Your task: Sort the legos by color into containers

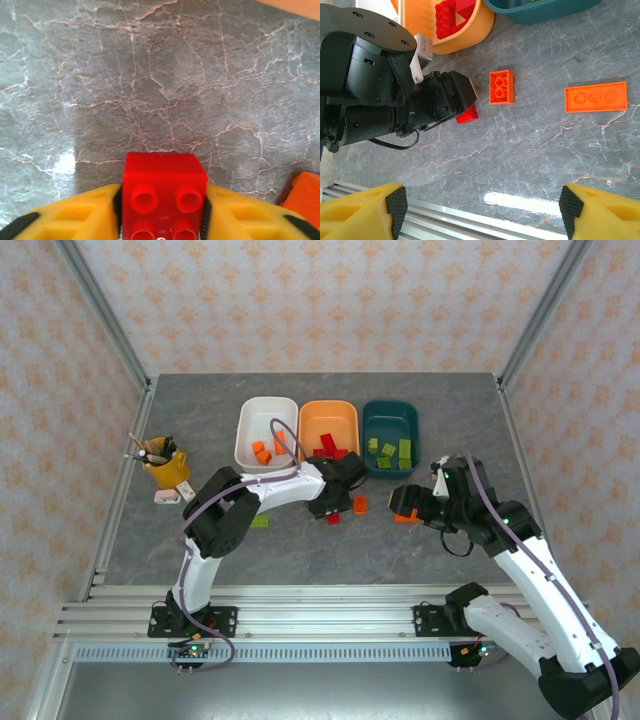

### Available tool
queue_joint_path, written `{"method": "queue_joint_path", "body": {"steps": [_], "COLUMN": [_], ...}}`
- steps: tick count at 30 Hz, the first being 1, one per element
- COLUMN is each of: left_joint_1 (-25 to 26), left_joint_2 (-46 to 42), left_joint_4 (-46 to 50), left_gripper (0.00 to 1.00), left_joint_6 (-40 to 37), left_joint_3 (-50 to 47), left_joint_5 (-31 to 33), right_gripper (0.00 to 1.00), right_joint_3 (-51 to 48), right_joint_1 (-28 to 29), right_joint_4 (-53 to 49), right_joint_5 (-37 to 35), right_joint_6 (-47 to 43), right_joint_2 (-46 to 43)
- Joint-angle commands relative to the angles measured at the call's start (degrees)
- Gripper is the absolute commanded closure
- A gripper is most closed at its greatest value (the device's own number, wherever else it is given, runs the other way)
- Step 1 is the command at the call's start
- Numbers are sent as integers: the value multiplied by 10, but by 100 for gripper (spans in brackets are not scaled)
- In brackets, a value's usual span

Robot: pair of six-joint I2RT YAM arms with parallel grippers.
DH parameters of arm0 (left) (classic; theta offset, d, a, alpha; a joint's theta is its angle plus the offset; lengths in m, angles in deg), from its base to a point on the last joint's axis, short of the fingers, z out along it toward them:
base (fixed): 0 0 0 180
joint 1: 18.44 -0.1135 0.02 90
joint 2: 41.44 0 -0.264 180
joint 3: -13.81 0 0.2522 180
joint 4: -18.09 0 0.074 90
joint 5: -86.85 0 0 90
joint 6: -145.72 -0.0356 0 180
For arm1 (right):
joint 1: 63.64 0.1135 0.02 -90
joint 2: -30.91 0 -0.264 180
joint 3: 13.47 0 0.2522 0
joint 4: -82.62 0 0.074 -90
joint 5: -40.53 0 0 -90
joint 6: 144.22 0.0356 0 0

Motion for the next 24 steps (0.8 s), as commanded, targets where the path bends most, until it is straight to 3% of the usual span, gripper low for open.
{"method": "queue_joint_path", "body": {"steps": [1, 8, 14, 17, 24], "left_joint_1": [-3, -15, -63, -98, -146], "left_joint_2": [1, -83, -109, -86, 53], "left_joint_4": [-5, 44, 95, 86, 70], "left_gripper": [64, 71, 72, 72, 72], "left_joint_6": [-3, -46, -114, -148, -208], "left_joint_3": [-17, 10, 98, 151, 333], "left_joint_5": [12, 52, 35, 10, -42], "right_gripper": [19, 19, 14, 0, 1], "right_joint_3": [-3, 11, 29, 35, 62], "right_joint_1": [3, 3, 3, 2, 1], "right_joint_4": [12, 17, 93, 154, 235], "right_joint_5": [1, 6, 35, 41, 65], "right_joint_6": [8, 9, 55, 99, 153], "right_joint_2": [1, 4, 24, 44, 113]}}
